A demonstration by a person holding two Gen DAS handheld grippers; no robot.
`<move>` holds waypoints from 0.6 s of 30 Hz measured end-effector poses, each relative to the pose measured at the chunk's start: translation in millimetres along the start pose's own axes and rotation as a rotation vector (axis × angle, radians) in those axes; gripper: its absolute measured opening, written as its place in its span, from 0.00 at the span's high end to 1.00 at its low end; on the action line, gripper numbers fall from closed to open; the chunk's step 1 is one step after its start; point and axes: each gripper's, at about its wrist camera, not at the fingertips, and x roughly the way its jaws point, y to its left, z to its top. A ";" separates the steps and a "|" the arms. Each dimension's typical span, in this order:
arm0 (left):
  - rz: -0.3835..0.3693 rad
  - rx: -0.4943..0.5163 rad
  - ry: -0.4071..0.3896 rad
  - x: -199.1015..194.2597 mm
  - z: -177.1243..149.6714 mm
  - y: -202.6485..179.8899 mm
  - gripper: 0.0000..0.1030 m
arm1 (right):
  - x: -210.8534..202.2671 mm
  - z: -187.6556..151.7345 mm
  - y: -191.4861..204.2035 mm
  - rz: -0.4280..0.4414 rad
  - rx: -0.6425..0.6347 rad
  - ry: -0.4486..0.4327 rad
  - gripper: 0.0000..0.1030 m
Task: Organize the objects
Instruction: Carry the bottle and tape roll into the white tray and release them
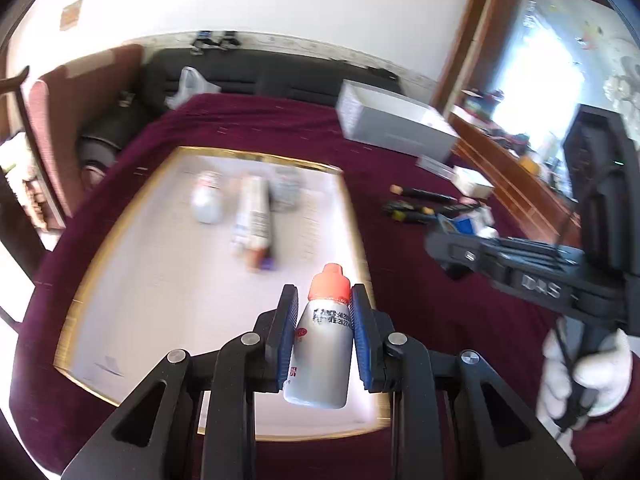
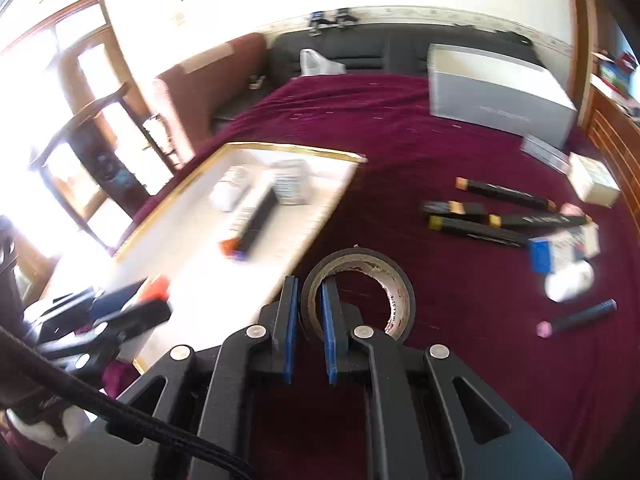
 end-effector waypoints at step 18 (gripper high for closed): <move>0.179 -0.026 0.098 59.3 63.9 113.0 0.78 | 111.8 40.4 95.2 0.260 0.018 0.192 0.91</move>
